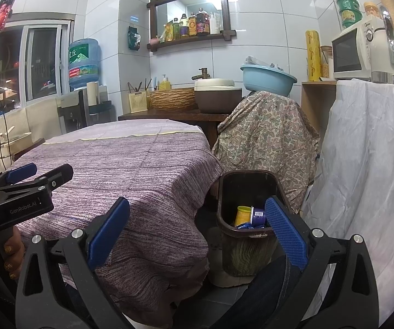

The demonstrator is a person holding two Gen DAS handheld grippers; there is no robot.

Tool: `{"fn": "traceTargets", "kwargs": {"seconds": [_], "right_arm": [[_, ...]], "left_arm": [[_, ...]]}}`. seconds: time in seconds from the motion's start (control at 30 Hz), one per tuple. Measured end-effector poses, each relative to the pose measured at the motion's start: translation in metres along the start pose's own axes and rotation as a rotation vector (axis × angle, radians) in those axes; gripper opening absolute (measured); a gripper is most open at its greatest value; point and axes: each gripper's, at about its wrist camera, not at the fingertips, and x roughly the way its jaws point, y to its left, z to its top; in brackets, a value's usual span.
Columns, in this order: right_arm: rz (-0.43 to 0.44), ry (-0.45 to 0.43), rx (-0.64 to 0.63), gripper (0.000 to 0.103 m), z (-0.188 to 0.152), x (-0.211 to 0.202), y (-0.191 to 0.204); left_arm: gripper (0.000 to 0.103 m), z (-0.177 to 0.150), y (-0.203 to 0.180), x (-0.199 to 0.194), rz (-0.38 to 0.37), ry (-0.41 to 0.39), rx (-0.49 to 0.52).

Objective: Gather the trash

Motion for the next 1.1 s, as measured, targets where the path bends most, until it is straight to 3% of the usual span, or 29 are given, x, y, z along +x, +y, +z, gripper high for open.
{"fn": "traceTargets", "kwargs": {"seconds": [1.1], "right_arm": [[0.004, 0.016, 0.003, 0.097, -0.0014, 0.0076, -0.0003]], "left_arm": [[0.098, -0.0034, 0.0004, 0.0051, -0.002, 0.01, -0.003]]}}
